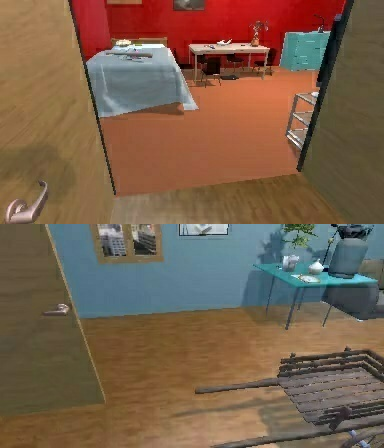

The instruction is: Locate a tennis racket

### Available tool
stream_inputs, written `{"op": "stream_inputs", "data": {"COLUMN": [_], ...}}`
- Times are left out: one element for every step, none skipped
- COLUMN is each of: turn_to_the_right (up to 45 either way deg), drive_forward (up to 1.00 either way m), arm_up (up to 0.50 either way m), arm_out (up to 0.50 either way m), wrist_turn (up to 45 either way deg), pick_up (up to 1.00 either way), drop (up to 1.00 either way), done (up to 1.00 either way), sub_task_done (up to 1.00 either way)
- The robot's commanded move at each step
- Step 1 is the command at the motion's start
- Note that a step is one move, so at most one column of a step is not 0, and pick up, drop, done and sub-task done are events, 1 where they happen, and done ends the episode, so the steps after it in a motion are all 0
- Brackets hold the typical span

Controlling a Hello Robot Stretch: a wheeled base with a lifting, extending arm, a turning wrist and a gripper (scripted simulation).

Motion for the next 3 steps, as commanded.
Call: {"op": "stream_inputs", "data": {"turn_to_the_right": [33.0, 0.0, -27.0], "drive_forward": [0.0, 0.4, 0.0], "arm_up": [0.0, 0.0, 0.0], "arm_out": [0.0, 0.0, 0.0], "wrist_turn": [0.0, 0.0, 0.0], "pick_up": [0.0, 0.0, 0.0], "drop": [0.0, 0.0, 0.0], "done": [0.0, 0.0, 0.0], "sub_task_done": [0.0, 0.0, 0.0]}}
